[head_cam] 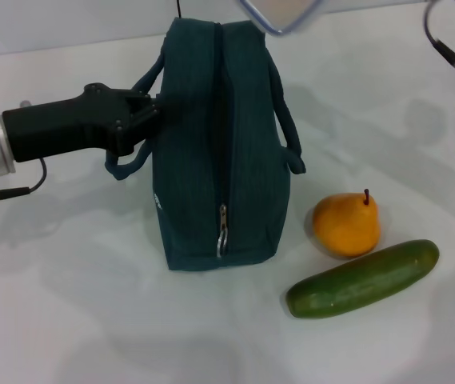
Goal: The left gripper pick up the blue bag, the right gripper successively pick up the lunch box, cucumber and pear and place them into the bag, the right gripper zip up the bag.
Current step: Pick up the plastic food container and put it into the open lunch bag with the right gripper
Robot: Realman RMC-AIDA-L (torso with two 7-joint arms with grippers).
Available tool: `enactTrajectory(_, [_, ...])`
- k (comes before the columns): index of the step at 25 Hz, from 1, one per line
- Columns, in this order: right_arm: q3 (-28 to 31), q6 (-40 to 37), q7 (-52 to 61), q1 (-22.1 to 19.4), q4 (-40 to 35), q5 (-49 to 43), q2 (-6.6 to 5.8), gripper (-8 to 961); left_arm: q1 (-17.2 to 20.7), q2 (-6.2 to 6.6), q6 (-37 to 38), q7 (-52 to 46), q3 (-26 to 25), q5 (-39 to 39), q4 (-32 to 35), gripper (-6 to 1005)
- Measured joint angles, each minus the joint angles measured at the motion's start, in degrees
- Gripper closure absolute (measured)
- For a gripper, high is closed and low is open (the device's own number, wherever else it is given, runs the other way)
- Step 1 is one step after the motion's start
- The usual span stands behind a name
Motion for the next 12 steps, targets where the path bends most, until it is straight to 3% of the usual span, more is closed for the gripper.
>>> enactTrajectory(7, [-2.6, -0.1, 1.5, 6.8, 0.3, -0.4, 0.17, 831, -0.5, -0.23, -1.0, -0.2, 0.0, 0.4, 0.8, 953])
enactTrajectory(12, [-7.3, 4.4, 0.3, 6.0, 0.5, -0.3, 0.6, 826, -0.6, -0.24, -2.1, -0.2, 0.0, 0.1, 1.2, 953])
